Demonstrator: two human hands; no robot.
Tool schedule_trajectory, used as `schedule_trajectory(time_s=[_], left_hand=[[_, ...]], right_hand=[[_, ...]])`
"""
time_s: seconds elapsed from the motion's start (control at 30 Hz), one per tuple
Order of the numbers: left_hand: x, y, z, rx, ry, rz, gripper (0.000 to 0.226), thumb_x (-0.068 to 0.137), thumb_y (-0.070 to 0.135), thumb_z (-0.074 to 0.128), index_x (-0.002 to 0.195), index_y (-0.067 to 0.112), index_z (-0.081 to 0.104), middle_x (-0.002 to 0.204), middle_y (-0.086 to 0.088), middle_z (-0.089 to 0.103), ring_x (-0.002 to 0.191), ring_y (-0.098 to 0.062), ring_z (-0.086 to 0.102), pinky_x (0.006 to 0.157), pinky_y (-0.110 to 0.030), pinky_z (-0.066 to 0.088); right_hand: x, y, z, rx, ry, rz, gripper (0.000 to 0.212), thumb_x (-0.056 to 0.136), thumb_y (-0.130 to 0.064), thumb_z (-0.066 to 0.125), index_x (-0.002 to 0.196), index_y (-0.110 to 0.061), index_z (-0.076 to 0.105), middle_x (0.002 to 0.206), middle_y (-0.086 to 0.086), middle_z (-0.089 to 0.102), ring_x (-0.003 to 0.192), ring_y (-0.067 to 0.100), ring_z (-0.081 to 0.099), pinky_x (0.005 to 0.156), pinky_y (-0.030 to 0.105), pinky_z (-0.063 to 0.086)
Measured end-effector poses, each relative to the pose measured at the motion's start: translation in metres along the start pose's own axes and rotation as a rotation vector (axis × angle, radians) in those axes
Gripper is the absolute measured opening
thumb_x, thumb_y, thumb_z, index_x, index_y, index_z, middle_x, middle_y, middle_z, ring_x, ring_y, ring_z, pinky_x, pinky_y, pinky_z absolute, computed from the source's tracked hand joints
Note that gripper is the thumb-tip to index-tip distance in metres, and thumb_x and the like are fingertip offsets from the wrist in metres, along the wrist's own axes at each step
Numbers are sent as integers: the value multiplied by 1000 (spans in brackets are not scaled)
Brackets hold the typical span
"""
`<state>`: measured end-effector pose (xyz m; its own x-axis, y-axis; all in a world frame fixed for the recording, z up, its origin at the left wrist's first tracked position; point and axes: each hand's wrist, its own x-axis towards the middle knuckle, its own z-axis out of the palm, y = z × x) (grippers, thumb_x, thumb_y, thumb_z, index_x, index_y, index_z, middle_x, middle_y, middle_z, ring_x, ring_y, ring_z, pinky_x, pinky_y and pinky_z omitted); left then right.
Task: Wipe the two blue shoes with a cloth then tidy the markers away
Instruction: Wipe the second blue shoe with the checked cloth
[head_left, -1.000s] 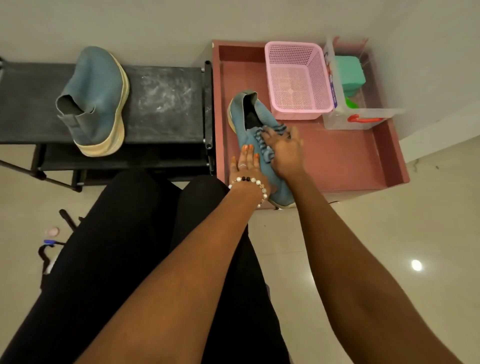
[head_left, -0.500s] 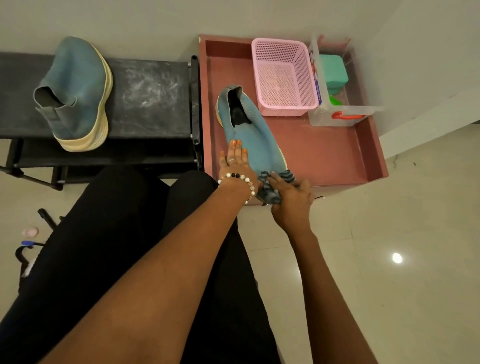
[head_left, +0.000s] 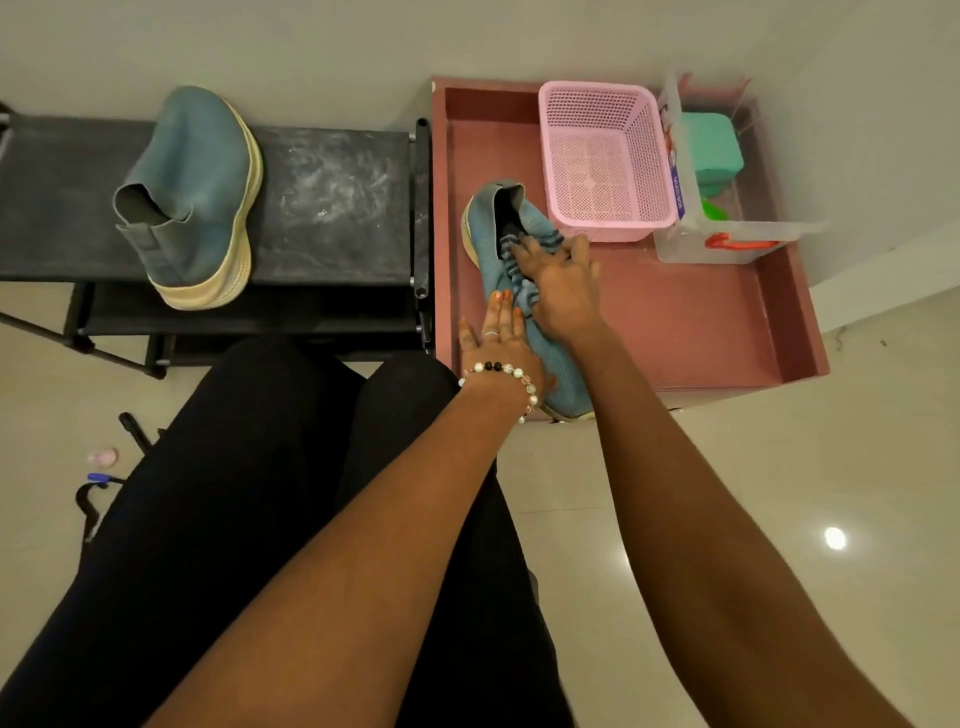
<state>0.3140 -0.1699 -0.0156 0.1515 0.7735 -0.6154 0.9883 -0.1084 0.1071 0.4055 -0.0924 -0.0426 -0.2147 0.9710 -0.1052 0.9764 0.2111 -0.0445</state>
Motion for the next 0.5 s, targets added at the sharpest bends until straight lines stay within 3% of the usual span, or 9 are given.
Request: schedule_trajectory(time_s=[0.07,0.13,0.23,0.3,0.37,0.43,0.5], left_hand=[[-1,-1,-1,20,-7,-1,93,95,60,31,146,2,-21,153,-12,-31,140,-25,-31,114,-59,-4],[-3,-2,-2,30,-16,5,92,95,61,29,146,2,-21,153,-13,-32,140,-26,-32,113,-61,-6],[0,-2,2,67,4,-1,88,97,58,27,146,2,-20,152,-14,-32,140,-29,-31,112,-62,-7],[2,-2,4,97,17,-9,84,99,51,29,147,3,-21,151,-16,-34,139,-30,-31,112,-63,-8],[1,-2,7,133,24,-13,85,99,49,31,145,3,-23,150,-17,-35,139,-31,-33,111,-63,-9],[1,-1,10,162,35,-16,86,99,50,31,144,2,-25,150,-16,-36,138,-31,-34,111,-62,-10],[1,-1,12,174,57,-28,85,99,48,32,145,3,-25,149,-16,-37,138,-31,-33,111,-62,-10]], right_hand=[[-14,6,5,45,15,-62,60,86,-16,48,143,-30,35,149,-9,36,115,33,36,85,38,37],[-40,13,6,173,35,-69,61,79,-15,37,139,-24,44,145,-5,43,101,35,42,81,35,39],[-95,19,9,376,62,-12,63,77,-34,27,129,-14,57,131,5,57,89,33,40,77,34,42],[-127,20,13,379,107,18,65,76,-48,35,125,-15,61,126,3,61,87,26,39,77,24,33],[-143,17,17,365,156,63,47,81,-35,49,122,-16,64,122,3,64,85,28,42,75,17,26],[-143,15,19,388,147,130,42,80,-16,59,122,-17,63,121,5,65,85,26,39,75,18,27],[-132,13,15,367,81,172,49,78,-32,54,125,-20,61,116,8,66,91,27,40,79,26,36]])
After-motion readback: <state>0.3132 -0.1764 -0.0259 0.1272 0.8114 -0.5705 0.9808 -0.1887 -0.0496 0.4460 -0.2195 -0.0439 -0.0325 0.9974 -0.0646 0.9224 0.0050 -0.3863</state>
